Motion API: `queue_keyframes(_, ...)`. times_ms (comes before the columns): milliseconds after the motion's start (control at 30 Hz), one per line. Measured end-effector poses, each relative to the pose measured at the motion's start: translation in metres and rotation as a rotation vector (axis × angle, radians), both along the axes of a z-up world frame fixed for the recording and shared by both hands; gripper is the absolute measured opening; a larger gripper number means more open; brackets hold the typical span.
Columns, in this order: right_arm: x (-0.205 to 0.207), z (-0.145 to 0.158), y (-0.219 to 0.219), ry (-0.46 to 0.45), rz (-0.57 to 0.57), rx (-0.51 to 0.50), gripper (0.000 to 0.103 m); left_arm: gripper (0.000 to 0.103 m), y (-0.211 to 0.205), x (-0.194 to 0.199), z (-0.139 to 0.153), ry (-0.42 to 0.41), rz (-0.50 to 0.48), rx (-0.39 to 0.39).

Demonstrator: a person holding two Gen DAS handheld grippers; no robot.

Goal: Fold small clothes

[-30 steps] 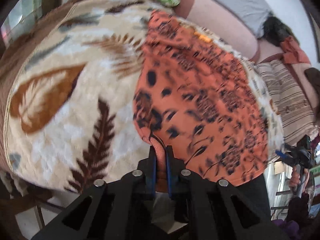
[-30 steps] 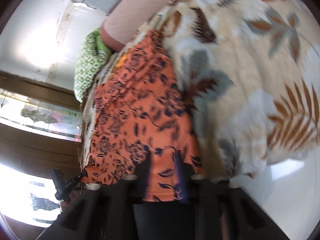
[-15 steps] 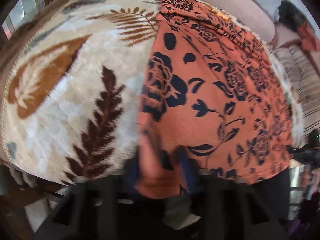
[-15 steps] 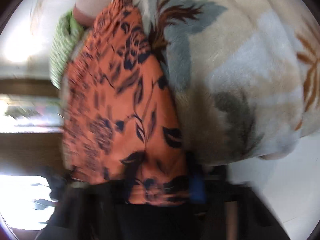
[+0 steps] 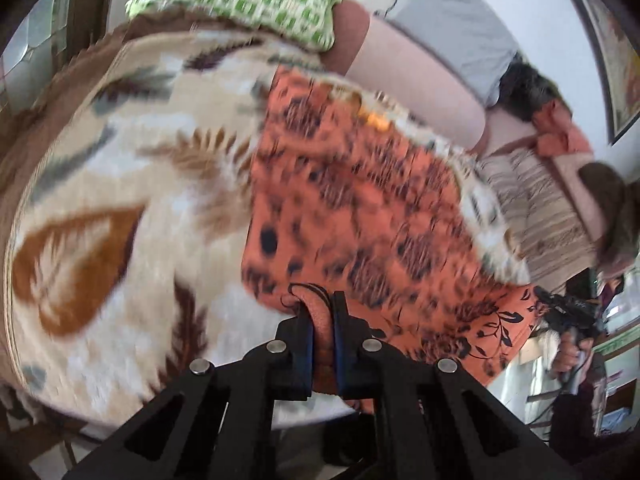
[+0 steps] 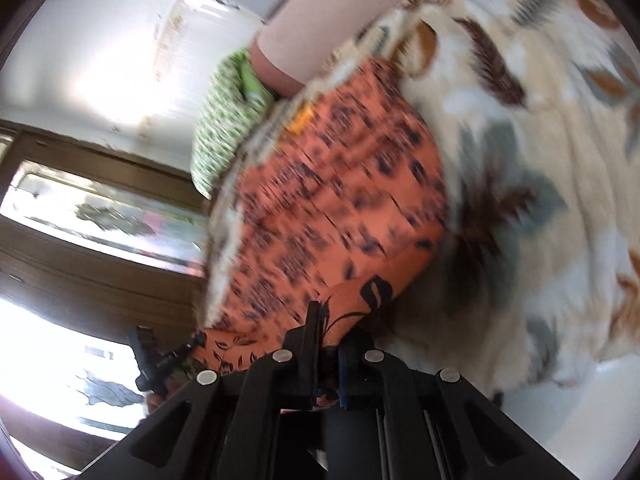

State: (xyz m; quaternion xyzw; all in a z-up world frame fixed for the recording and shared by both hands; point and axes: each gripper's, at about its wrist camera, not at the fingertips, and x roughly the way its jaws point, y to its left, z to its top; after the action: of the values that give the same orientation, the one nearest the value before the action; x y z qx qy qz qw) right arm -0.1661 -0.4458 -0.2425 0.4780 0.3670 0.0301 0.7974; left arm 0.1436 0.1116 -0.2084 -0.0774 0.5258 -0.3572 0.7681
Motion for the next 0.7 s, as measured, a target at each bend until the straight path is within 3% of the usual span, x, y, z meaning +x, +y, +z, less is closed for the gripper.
queue_keyframes(167,0.056,0.025,-0.040,-0.036,-0.053,-0.043,0.006,0.008,-0.029,0.076,0.025,-0.023,0.034,-0.022)
queue_keyframes(367,0.172,0.035,-0.112,-0.055,-0.178,-0.065,0.006,0.008,-0.095,0.190,0.027,-0.021,0.096,0.023)
queue_keyframes(500,0.245,0.008,-0.151,-0.017,-0.241,-0.035,0.007,0.008,-0.141,0.255,0.004,0.008,0.168,0.043)
queue_keyframes(600,0.287,-0.030,-0.171,0.065,-0.294,0.050,0.012,0.010,-0.172,0.289,-0.027,0.032,0.199,0.085)
queue_keyframes(667,0.298,-0.051,-0.183,0.087,-0.336,0.083,0.021,0.011,-0.175,0.300,-0.044,0.075,0.238,0.084)
queue_keyframes(700,0.298,-0.062,-0.190,0.084,-0.364,0.110,0.037,0.012,-0.172,0.303,-0.049,0.094,0.253,0.057)
